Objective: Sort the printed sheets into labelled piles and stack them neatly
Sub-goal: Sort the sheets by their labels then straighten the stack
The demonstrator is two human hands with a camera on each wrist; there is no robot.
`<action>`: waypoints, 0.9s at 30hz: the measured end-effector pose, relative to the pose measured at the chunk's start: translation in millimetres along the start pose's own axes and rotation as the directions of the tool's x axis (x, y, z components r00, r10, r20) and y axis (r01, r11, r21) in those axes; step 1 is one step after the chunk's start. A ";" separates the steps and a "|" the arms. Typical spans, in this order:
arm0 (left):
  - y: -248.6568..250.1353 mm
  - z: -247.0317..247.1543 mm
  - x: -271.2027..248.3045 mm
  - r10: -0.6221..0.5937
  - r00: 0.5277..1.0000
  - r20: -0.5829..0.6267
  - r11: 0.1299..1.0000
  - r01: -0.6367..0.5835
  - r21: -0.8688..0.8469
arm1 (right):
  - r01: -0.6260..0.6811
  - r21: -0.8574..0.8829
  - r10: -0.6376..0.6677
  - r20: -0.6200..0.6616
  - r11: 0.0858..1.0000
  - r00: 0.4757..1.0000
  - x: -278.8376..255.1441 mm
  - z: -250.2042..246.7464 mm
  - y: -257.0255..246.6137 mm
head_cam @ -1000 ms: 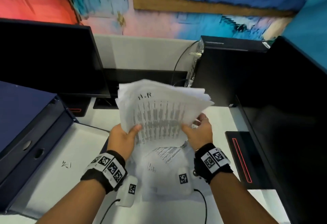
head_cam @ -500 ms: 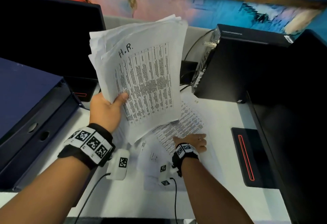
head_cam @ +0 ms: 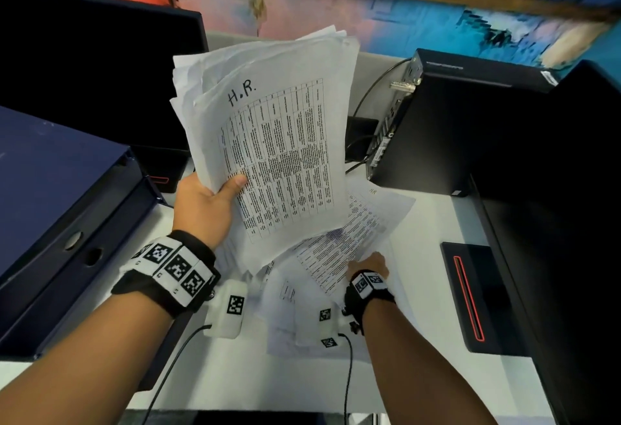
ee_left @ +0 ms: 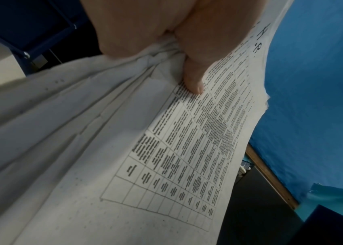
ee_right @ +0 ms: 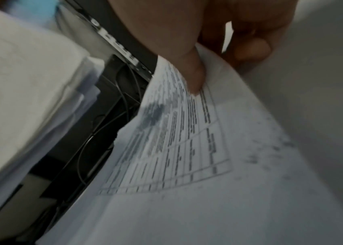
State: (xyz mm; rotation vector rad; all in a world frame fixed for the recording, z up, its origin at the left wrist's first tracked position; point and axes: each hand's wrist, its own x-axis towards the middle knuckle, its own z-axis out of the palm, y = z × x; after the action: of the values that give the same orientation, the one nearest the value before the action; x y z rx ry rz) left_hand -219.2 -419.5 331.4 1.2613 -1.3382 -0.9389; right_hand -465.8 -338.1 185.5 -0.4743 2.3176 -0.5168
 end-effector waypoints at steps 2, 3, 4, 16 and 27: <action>-0.1 -2.9 1.9 0.001 1.000 -0.003 1.000 -0.001 -0.006 | 0.072 -0.101 -0.074 -0.014 0.992 0.997 -0.9 -22.2 3.9; -0.1 -5.3 2.2 0.003 1.000 -0.005 1.000 -0.003 -0.004 | 0.102 -0.160 -0.105 -0.012 0.982 0.994 1.9 -34.3 8.0; 1.0 -6.6 2.7 0.005 1.000 -0.006 1.000 -0.005 0.001 | 0.121 -0.221 -0.128 -0.017 0.968 0.992 6.2 -46.5 12.5; 5.3 5.6 0.7 -0.021 1.000 0.011 0.999 0.021 0.029 | 0.109 -0.449 -0.129 -0.013 0.887 0.992 -1.0 -14.5 25.3; 2.1 5.3 3.1 -0.057 0.998 0.017 0.998 0.057 -0.009 | 0.216 -0.270 -0.249 -0.093 0.938 0.964 4.2 -12.9 30.5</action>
State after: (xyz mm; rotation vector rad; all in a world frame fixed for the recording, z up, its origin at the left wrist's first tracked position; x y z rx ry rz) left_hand -224.6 -422.7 333.1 1.2923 -1.3152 -0.9964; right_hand -483.5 -311.1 176.9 -0.8728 2.4775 -0.3641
